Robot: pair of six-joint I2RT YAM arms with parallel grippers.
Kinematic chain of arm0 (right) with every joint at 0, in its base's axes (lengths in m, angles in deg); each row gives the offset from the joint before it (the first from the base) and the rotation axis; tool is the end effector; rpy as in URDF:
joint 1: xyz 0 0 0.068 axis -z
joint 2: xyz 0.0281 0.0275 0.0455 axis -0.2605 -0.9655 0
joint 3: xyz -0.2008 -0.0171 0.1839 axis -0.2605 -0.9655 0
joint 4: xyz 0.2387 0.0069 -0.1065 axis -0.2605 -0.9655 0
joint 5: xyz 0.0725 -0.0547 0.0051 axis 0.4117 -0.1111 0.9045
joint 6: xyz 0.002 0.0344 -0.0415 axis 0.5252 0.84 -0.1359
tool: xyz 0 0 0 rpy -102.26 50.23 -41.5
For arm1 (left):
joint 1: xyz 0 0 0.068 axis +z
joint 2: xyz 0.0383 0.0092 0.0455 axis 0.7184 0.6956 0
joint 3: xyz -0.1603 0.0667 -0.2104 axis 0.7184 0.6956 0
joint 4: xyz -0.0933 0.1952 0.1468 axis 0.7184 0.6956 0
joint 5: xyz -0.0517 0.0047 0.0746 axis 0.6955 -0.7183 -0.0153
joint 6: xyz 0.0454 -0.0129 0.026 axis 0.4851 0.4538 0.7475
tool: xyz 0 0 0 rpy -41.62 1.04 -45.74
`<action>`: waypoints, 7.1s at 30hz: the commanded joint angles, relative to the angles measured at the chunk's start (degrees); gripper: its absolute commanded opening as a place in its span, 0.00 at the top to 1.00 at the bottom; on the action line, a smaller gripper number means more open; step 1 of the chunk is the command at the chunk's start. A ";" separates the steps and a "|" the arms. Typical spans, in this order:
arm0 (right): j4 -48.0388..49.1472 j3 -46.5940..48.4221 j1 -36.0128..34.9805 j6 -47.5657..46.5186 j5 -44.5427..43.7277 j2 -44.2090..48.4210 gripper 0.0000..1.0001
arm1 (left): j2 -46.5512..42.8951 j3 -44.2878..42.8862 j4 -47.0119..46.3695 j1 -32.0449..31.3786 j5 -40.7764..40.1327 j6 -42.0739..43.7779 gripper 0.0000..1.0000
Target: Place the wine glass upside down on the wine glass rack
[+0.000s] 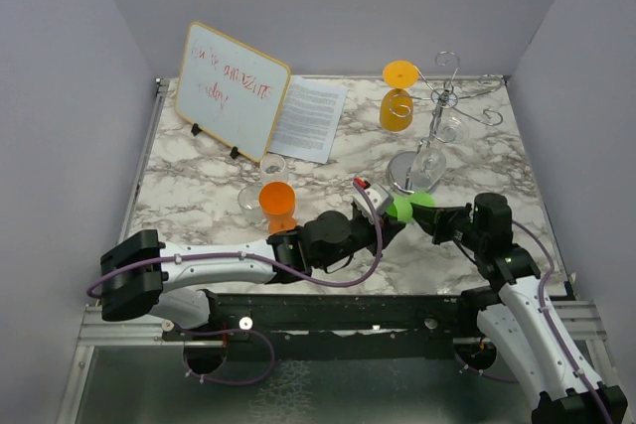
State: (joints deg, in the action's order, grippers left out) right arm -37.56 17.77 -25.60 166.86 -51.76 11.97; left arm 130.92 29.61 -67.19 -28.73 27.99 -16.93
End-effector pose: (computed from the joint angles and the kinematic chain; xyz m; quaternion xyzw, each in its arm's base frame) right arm 0.1335 0.0369 0.2164 0.5732 0.6545 0.4758 0.1293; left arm 0.0918 -0.3026 0.2938 0.2819 0.6755 -0.4226 0.5344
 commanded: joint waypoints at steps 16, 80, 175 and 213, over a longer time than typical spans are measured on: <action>-6.19 -7.99 -0.43 -20.47 -13.79 15.50 1.00 | -4.79 6.58 -3.11 -0.49 -8.61 -11.05 0.24; 40.93 -2.67 -0.44 -88.66 18.55 19.26 0.99 | 7.54 -22.13 9.24 27.10 45.62 -52.77 0.28; 39.96 14.23 -0.41 -78.21 9.17 20.41 0.39 | 23.02 -58.16 41.09 28.37 11.69 -48.97 1.00; 38.75 12.74 -0.34 -76.40 8.51 19.00 0.40 | 16.09 -51.81 41.21 31.50 21.62 -43.96 1.00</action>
State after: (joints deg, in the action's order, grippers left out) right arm 2.66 30.97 -25.71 89.99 -42.07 31.60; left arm 148.82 -23.30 -24.92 2.48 44.78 -62.04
